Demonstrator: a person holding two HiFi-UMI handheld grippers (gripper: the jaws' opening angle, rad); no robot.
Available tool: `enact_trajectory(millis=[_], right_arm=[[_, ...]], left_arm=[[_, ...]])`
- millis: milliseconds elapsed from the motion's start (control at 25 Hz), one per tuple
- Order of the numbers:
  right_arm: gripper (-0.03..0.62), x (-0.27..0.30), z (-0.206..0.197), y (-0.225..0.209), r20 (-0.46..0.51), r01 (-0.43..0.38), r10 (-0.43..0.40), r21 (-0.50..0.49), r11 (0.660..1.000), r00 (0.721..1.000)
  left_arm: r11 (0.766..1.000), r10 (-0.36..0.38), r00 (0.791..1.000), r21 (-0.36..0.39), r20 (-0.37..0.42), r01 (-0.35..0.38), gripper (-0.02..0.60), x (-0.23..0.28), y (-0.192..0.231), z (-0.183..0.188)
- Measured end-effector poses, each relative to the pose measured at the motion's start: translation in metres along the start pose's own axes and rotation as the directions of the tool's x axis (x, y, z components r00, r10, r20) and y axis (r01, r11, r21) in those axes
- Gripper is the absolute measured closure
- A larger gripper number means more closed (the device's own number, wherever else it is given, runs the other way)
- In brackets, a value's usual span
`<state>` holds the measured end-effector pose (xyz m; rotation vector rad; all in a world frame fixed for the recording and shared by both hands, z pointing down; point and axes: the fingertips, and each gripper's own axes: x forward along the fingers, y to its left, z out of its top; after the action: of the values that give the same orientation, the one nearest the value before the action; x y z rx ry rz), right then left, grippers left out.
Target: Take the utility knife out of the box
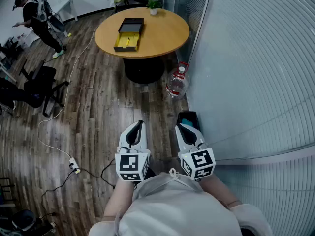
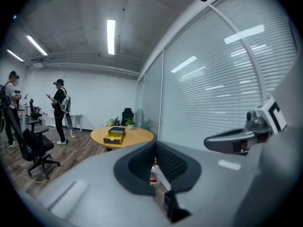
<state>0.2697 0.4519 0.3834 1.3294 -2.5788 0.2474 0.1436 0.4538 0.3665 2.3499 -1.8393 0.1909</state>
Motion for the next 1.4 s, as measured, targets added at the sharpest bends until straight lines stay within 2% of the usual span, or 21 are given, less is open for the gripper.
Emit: enact_trajectory(millis=[360, 680, 920, 1400], right_arm=[[0.594, 0.033, 0.001, -0.012, -0.019, -0.010, 0.011, 0.030, 1.000, 1.000], [0.594, 0.083, 0.014, -0.015, -0.015, 0.019, -0.018, 0.060, 0.998, 1.000], [0.594, 0.147, 0.028, -0.007, -0.033, 0.018, -0.016, 0.072, 0.997, 0.999], [0.594, 0.312, 0.074, 0.020, -0.064, 0.065, -0.058, 0.128, 0.990, 0.996]], left_arm=[[1.000, 0.007, 1.000, -0.006, -0.026, -0.007, 0.575, 0.028, 0.018, -0.001], [1.000, 0.006, 0.999, -0.016, -0.038, -0.007, 0.575, 0.060, 0.060, 0.004], [1.000, -0.004, 1.000, -0.025, -0.029, 0.003, 0.575, 0.100, 0.117, 0.016], [0.998, -0.061, 0.997, -0.031, -0.051, 0.060, 0.575, 0.188, 0.269, 0.046]])
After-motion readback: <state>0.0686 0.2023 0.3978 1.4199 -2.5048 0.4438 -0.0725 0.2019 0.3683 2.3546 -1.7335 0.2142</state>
